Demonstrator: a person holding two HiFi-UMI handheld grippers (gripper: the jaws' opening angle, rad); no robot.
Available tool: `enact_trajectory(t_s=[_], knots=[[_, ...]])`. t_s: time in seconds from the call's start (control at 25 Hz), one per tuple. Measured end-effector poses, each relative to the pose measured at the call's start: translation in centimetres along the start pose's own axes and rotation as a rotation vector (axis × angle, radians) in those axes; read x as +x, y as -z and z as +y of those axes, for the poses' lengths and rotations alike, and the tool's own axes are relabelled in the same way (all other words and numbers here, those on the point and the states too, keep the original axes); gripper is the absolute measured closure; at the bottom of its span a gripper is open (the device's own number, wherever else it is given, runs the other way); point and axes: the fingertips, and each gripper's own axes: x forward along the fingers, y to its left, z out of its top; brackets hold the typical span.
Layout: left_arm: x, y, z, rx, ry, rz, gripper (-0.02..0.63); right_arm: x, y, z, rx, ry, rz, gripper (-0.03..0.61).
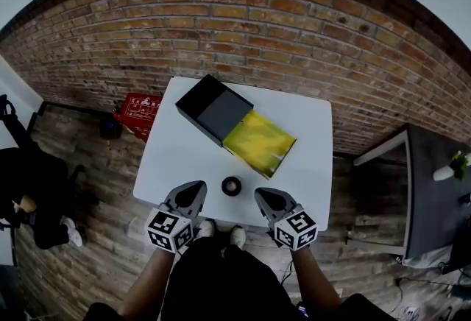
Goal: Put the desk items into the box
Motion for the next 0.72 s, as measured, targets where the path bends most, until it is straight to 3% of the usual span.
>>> enact_trajectory(t_s=[0.32, 0.72], knots=[[0.3, 0.7, 1.9, -0.001, 0.006, 0.026, 0.600, 2.1, 1.3, 0.2, 0.005, -0.011, 0.044, 0.557], [2.6, 3.3, 5.0, 0.020, 0.070, 0.112, 0.600, 6.3, 6.2, 1.3, -0.137, 0.016, 0.223, 0.557]])
